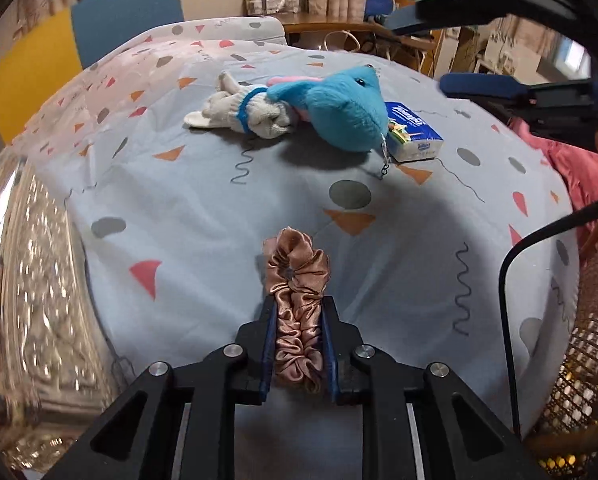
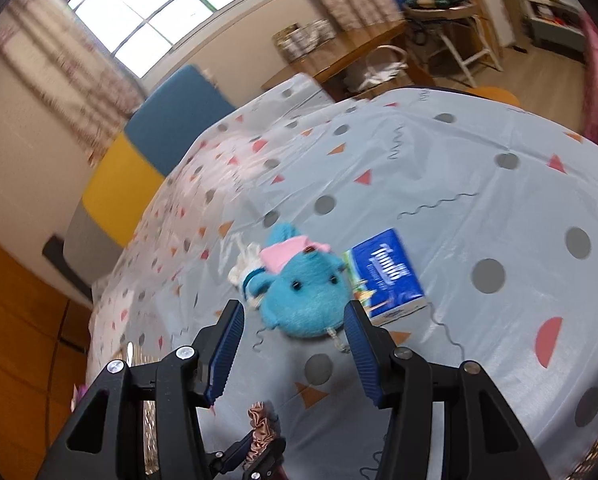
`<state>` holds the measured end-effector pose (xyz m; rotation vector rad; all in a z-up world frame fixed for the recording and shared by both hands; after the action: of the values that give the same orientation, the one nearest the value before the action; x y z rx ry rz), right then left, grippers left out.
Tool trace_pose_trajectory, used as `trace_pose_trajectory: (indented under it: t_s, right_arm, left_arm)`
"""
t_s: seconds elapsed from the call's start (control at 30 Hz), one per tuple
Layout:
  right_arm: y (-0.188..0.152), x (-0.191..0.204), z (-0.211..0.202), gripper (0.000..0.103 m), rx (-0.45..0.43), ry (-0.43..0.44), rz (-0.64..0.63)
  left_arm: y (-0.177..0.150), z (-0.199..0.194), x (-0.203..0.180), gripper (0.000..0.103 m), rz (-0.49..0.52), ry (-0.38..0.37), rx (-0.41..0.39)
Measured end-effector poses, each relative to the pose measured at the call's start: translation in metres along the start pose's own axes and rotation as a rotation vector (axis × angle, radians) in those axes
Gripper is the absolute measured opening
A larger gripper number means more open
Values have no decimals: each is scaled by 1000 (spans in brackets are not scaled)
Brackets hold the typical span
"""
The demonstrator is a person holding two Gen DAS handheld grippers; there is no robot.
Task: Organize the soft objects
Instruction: 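Grasp the white knit glove with the right tool while the left tool holds the scrunchie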
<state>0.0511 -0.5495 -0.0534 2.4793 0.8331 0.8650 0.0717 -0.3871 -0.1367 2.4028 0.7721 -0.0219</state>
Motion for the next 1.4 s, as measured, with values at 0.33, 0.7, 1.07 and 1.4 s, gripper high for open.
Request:
trace_pose_trajectory:
  t_s: [0.33, 0.7, 1.07, 1.4]
  right_arm:
    - [8, 89, 47, 53, 120, 6, -467]
    - [-3, 120, 158, 53, 237, -310, -890]
    - [-8, 106, 117, 36, 223, -185, -784]
    - [-70, 86, 40, 36, 398, 93, -571]
  left_arm:
    - [-2, 2, 5, 21, -14, -24, -56]
    - [-8, -2, 9, 21, -51, -79, -92]
    - [-11, -4, 10, 21, -51, -73, -104]
    - [-16, -11, 3, 21, -60, -33, -91]
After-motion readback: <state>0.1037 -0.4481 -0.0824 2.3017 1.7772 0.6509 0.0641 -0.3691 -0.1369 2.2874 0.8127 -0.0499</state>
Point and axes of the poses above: each gripper's, at about its wrist camera, not at the fingertips, and z roughly the way its jaws point, x to its left, y to its top, the point moved 7 cm from there along z, roughly the way its jaws point, and after that the axes turned 11 degrees about -y, right-handed, at the moved point
